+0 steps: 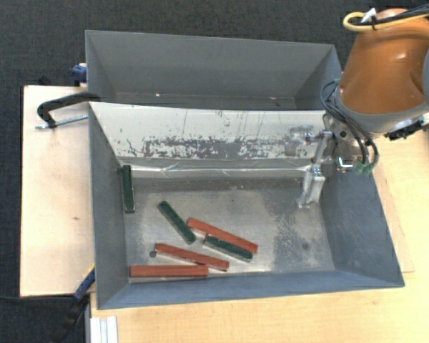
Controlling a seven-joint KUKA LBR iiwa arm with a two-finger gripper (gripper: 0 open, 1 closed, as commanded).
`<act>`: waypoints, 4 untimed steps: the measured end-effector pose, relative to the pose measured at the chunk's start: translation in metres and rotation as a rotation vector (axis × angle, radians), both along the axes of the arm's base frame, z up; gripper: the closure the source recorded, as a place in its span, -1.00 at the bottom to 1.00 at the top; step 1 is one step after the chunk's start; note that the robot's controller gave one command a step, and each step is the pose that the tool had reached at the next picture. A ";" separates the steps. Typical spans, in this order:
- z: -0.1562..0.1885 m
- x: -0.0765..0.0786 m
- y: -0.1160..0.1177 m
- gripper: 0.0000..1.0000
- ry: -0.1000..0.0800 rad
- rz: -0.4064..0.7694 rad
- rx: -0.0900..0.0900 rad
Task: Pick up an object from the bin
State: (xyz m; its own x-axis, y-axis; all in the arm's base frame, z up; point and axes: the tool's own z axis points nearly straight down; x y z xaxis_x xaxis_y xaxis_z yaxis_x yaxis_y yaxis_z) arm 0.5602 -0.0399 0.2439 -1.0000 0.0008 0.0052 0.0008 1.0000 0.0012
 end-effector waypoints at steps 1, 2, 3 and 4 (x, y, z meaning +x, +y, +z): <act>0.005 0.001 0.000 -1.00 -0.009 0.001 -0.001; 0.003 0.002 0.001 -1.00 -0.011 -0.001 -0.001; -0.040 0.013 0.017 -1.00 -0.008 0.087 -0.001; -0.067 -0.006 0.055 -1.00 -0.010 0.330 -0.002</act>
Offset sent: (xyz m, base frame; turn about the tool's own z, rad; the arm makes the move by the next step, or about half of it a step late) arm 0.0078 0.0714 -0.1739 0.0218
